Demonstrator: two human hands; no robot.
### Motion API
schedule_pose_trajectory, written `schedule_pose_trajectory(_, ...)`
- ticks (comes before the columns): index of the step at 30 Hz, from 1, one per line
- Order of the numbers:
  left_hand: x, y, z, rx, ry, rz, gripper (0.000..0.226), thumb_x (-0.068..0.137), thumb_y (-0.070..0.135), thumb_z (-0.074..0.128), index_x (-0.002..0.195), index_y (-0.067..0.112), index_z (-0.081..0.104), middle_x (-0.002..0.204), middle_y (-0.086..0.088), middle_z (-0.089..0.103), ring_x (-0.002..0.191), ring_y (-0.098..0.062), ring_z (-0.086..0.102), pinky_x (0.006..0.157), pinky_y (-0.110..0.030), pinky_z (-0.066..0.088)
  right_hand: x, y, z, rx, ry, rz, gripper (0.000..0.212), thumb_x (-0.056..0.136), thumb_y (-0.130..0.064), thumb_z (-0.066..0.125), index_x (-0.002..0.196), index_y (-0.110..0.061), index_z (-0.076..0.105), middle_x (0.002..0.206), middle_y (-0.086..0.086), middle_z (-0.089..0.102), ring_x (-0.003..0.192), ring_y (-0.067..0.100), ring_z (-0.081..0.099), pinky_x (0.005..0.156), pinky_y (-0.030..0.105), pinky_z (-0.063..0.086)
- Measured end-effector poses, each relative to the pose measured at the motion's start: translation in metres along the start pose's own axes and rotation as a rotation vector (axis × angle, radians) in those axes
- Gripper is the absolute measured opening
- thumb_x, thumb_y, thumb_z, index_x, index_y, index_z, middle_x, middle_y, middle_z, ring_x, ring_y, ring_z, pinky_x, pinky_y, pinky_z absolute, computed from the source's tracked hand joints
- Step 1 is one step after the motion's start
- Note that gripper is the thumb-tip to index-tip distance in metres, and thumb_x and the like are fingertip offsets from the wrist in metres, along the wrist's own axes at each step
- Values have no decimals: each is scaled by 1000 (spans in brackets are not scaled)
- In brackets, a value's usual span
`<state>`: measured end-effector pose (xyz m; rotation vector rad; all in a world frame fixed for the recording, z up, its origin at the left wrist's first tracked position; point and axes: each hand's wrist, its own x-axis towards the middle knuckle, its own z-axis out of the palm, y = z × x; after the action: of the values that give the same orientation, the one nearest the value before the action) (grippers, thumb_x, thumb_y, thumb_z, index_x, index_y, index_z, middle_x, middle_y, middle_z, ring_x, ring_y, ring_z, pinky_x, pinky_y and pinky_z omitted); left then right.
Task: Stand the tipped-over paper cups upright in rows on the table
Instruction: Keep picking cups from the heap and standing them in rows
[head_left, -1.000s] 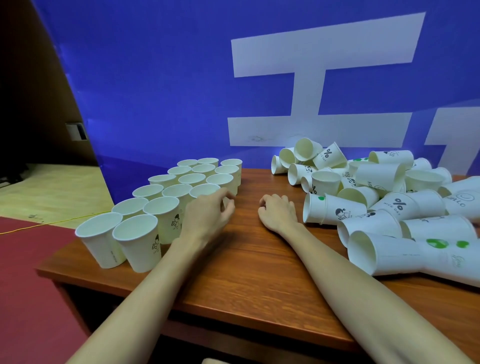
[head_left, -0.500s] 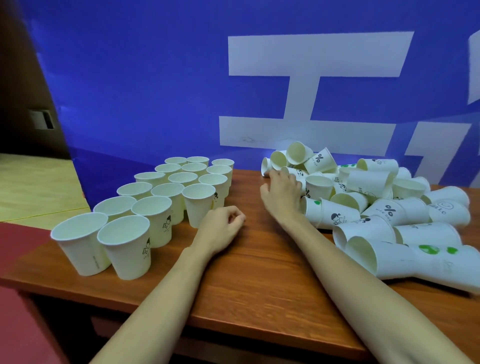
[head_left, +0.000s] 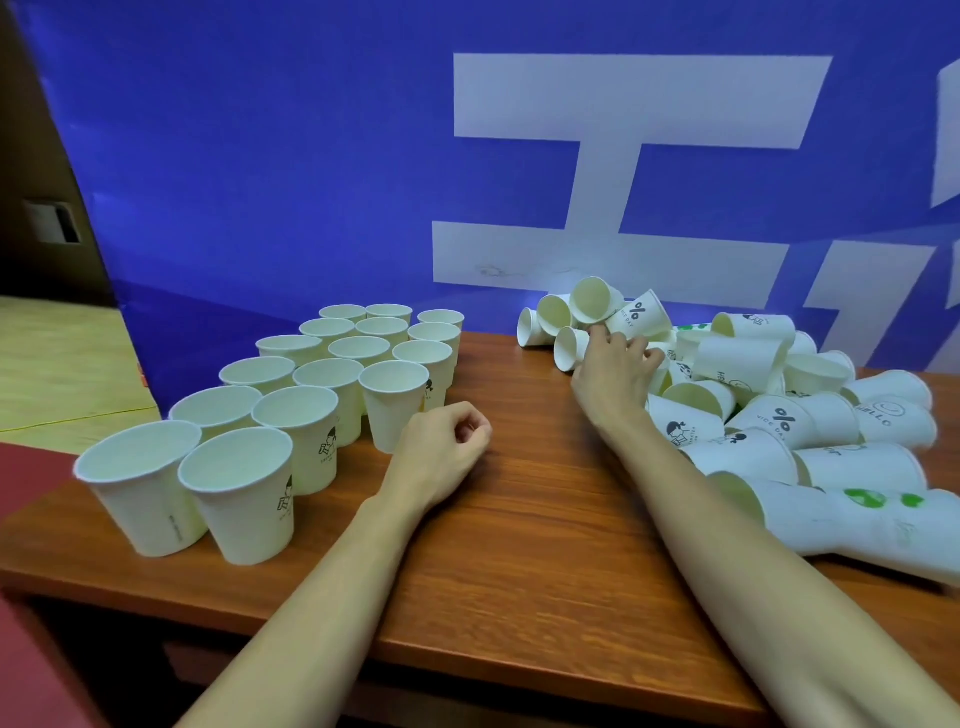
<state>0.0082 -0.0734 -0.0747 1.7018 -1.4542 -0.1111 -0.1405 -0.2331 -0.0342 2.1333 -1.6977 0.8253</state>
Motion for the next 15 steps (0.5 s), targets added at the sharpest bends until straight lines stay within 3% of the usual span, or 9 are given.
schedule_pose_trajectory(3, 0, -1, 1, 14, -3, -2, 15, 87, 33, 57, 74, 32, 65, 70, 11, 65, 70, -3, 61, 69, -28, 52, -1, 0, 0, 27, 8, -30, 31, 85, -10, 52, 116, -15, 54, 110, 9, 63, 107, 33, 49, 92, 44, 31)
schedule_pose_trajectory(9, -2, 0, 0, 27, 6, -7, 16, 87, 32, 57, 73, 33, 64, 71, 12, 66, 70, -3, 60, 67, -26, 50, -5, 4, -4, 50, 11, -48, 42, 84, -9, 58, 125, -17, 50, 121, 11, 50, 104, 32, 53, 93, 42, 31)
schedule_pose_trajectory(15, -5, -1, -1, 20, 22, -28, 15, 88, 33, 57, 76, 32, 66, 70, 12, 66, 69, -3, 61, 67, -28, 52, -6, 1, -3, 291, 100, -138, 43, 83, 3, 54, 119, -20, 59, 118, 7, 51, 97, 27, 55, 90, 35, 28)
